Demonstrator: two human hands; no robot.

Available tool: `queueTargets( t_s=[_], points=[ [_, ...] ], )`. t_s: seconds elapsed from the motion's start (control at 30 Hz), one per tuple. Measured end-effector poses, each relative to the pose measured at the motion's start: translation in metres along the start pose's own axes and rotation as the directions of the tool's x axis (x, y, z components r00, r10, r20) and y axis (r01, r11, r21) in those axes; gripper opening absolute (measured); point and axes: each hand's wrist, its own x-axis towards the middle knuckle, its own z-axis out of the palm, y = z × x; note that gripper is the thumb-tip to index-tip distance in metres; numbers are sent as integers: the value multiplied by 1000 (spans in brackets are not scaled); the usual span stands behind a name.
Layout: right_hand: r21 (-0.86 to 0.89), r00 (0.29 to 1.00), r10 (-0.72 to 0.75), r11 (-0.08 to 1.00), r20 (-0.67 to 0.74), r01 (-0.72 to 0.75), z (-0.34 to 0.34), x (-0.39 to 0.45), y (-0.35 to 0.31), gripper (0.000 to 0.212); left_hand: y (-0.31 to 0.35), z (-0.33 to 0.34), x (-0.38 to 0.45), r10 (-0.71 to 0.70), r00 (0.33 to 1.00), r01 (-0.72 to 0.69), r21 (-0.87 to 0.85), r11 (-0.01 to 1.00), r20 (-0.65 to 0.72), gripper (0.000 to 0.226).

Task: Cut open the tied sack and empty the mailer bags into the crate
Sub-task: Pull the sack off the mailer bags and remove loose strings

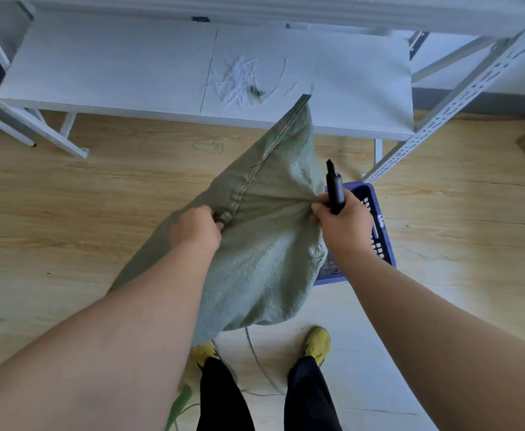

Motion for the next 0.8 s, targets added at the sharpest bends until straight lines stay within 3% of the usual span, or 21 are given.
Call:
queueTargets(
  t_s=[0.07, 0.13, 0.33, 0.43, 0.67, 0.8],
  points=[
    [51, 998, 49, 998, -43, -46, -12, 5, 5, 21, 10, 6, -7, 66, 996, -54, -198, 979, 57, 48],
    [84, 994, 82, 994, -75, -76, -25, 9, 10, 21, 22, 10, -15, 107, 992, -89, -254, 963, 60, 59],
    [130, 986, 120, 986, -113, -105, -55, 17, 17, 20, 63, 14, -23, 48, 997, -50, -31, 998, -61, 42],
    [129, 980, 141, 984, -137, -124, -73, 21, 24, 19, 90, 9, -23, 97, 984, -100, -17, 995, -148, 24],
    [64, 946, 185, 983, -265, -174, -119, 28, 23, 13, 170, -30, -37, 347, 855, -437, -174, 883, -385, 32],
    [1, 953, 142, 989, -269, -147, -154, 28, 21, 10, 212, -40, -57, 490, 779, -592, -202, 780, -391, 32]
  ],
)
